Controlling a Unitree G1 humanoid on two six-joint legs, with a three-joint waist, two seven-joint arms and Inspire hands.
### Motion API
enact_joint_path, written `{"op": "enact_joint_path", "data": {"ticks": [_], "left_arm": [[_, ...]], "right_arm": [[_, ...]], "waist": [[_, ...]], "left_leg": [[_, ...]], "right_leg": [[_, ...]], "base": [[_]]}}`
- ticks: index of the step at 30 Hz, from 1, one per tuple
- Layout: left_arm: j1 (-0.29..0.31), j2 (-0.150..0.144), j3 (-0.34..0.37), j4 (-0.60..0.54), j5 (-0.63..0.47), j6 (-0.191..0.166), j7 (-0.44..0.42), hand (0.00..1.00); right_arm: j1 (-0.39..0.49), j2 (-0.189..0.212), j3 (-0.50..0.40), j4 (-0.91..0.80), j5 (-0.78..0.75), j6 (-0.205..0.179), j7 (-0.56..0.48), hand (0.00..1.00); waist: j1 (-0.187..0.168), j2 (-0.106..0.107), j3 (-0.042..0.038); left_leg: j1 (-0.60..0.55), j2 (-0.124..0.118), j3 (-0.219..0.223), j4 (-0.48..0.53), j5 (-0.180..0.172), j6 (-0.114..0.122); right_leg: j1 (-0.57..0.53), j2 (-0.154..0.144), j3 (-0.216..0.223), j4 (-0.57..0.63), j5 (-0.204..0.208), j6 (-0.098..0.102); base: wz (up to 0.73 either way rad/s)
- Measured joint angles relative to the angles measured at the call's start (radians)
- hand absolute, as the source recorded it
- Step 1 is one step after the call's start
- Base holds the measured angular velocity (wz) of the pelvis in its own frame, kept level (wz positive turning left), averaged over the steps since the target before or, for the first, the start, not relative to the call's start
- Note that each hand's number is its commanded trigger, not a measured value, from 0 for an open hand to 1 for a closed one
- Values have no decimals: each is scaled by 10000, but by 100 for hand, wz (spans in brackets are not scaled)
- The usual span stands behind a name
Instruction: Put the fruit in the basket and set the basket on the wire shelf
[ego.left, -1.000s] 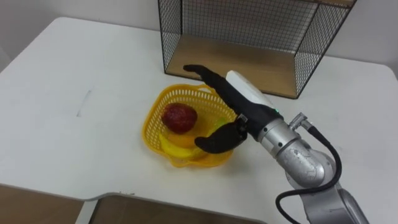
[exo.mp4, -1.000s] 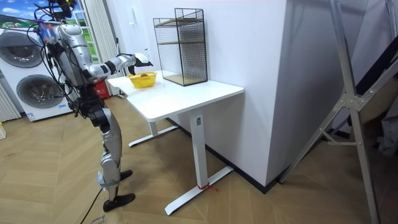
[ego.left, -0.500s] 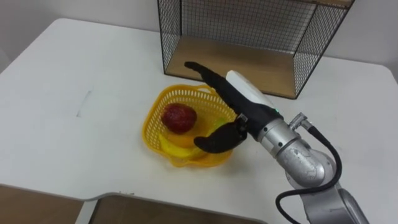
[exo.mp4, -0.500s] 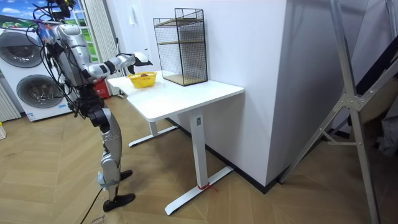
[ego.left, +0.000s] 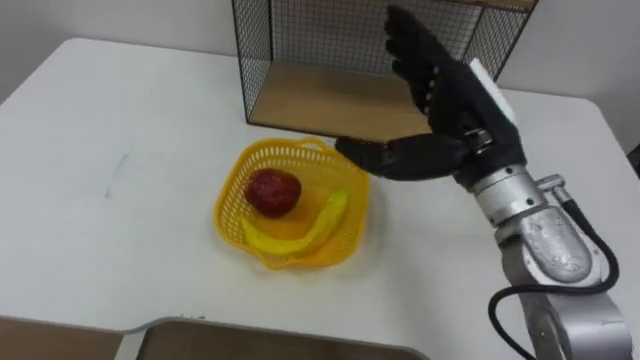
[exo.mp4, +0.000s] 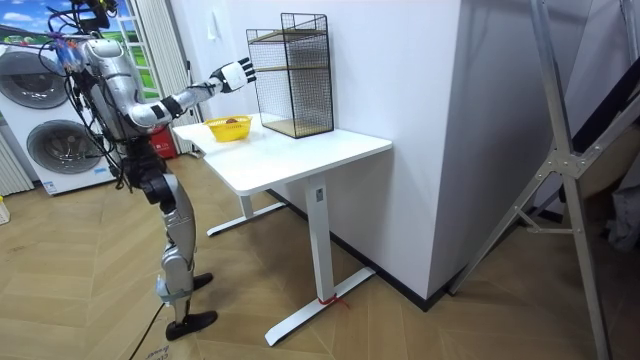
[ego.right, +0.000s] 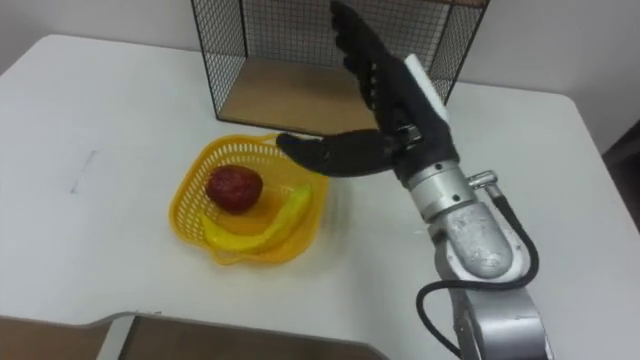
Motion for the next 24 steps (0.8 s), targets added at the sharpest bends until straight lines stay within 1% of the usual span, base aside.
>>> {"op": "enact_joint_path", "data": {"ticks": [2,3,4,5,6,7,8,9,10,12,13,14,15,16,17,18,19,20,21,22,23,24], "left_arm": [[217,-70,393,1,-358,-76,5,0],[385,-122,684,-2,-657,-108,15,0],[566,-180,1008,2,-1077,-107,27,0],[658,-203,1165,3,-1342,-107,29,0],[794,-224,1516,51,-1824,-116,37,0],[858,-218,1908,206,-2161,-136,100,0],[878,-214,2074,292,-2347,-156,210,0],[985,-214,2347,346,-2842,-193,398,0],[1101,-214,2607,355,-3358,-259,556,0],[1201,-208,3024,342,-3947,-329,849,0],[1278,-191,3265,342,-4144,-374,1063,0],[1291,-182,3471,330,-4208,-381,1169,0],[1286,-164,3918,213,-4431,-382,1469,0],[1266,-148,4240,-161,-4630,-389,1915,0],[1269,-132,4381,-378,-4635,-400,2141,0],[1279,-111,4677,-915,-4636,-455,2611,0],[1349,-126,4953,-1770,-4620,-469,3051,0],[1379,-133,5060,-2279,-4590,-504,3280,0],[1399,-131,5312,-3141,-4421,-665,3745,0],[1338,-138,5498,-4164,-4247,-753,4256,0],[1348,-140,5505,-4787,-4082,-758,4555,0],[1405,-142,5507,-5993,-3843,-845,5106,0]], "right_arm": [[159,13,-271,-68,546,-19,-26,0],[322,14,-409,-151,723,-20,-63,0],[513,12,-538,-224,1038,-21,-155,0],[554,9,-580,-227,1182,-20,-220,0],[609,4,-697,-237,1435,-20,-329,0],[740,-4,-867,-246,1684,-35,-391,0],[845,-7,-953,-248,1789,-69,-427,0],[1010,-9,-1022,-251,1896,-105,-579,0],[1205,-9,-1118,-251,1967,-111,-702,0],[1566,-9,-1301,-249,2043,-112,-926,0],[1769,-13,-1335,-246,2037,-111,-1132,0],[1850,-14,-1359,-235,2034,-111,-1209,0],[1973,-25,-1381,-211,2024,-112,-1399,0],[2011,-27,-1382,-163,1966,-111,-1600,0],[2046,-28,-1389,-167,1879,-112,-1712,0],[2139,-27,-1405,-177,1768,-112,-1887,0],[2262,-26,-1489,-187,1772,-113,-1977,0],[2330,-26,-1540,-187,1778,-120,-2030,0],[2483,-18,-1626,-187,1745,-151,-2205,0],[2678,-18,-1690,-186,1611,-221,-2346,0],[2777,-18,-1706,-184,1522,-271,-2427,0],[2949,-14,-1701,-182,1451,-348,-2592,0]], "waist": [[-9,103,-24],[11,151,-62],[49,273,-94],[54,302,-119],[72,385,-117],[68,417,-140],[94,452,-158],[102,520,-204],[92,556,-216],[146,550,-216],[156,519,-201],[154,579,-201],[168,574,-166],[143,587,-187],[149,602,-200],[200,590,-202],[306,580,-200],[369,571,-200],[483,558,-206],[603,562,-209],[647,562,-208],[750,561,-204]], "left_leg": [[-5,-3,5,47,-32,20],[33,-14,7,36,-34,24],[57,-16,25,24,-34,30],[68,-16,25,24,-34,30],[129,-12,25,26,-32,31],[201,-10,27,25,-32,31],[210,-11,25,27,-34,29],[205,-11,14,43,-34,28],[213,-24,5,34,-33,28],[218,-51,6,-3,-14,42],[224,-73,-7,-30,11,52],[225,-77,-6,-29,13,56],[221,-79,5,-27,19,62],[222,-77,8,-25,32,62],[230,-77,6,-25,38,61],[234,-82,-5,-27,55,63],[239,-82,-15,-29,64,65],[234,-80,-31,-27,64,65],[233,-86,-76,-31,64,65],[239,-89,-94,-33,63,64],[234,-89,-91,-38,62,64],[208,-90,-81,-52,62,64]], "right_leg": [[31,-4,20,0,1,2],[59,-17,27,1,4,8],[71,-26,55,2,5,11],[74,-29,57,3,5,11],[85,-27,72,3,5,11],[150,-25,66,-1,5,12],[162,-26,50,1,2,16],[169,-28,27,-5,-2,18],[198,-32,21,-27,-7,23],[206,-54,28,-36,-23,32],[211,-69,29,-35,-32,45],[212,-72,42,-33,-37,51],[206,-71,63,-38,-41,56],[188,-68,64,-40,-40,55],[187,-63,72,-45,-40,55],[197,-62,72,-56,-38,53],[205,-63,84,-48,-35,50],[204,-63,75,-39,-35,50],[208,-67,52,-39,-36,51],[208,-68,45,-50,-36,51],[196,-68,40,-55,-37,51],[156,-68,65,-81,-38,53]], "base": [[-2],[0],[-4],[-4],[0],[0],[0],[4],[0],[0],[0],[0],[0],[0],[0],[0],[0],[0],[0],[0],[0],[0]]}}
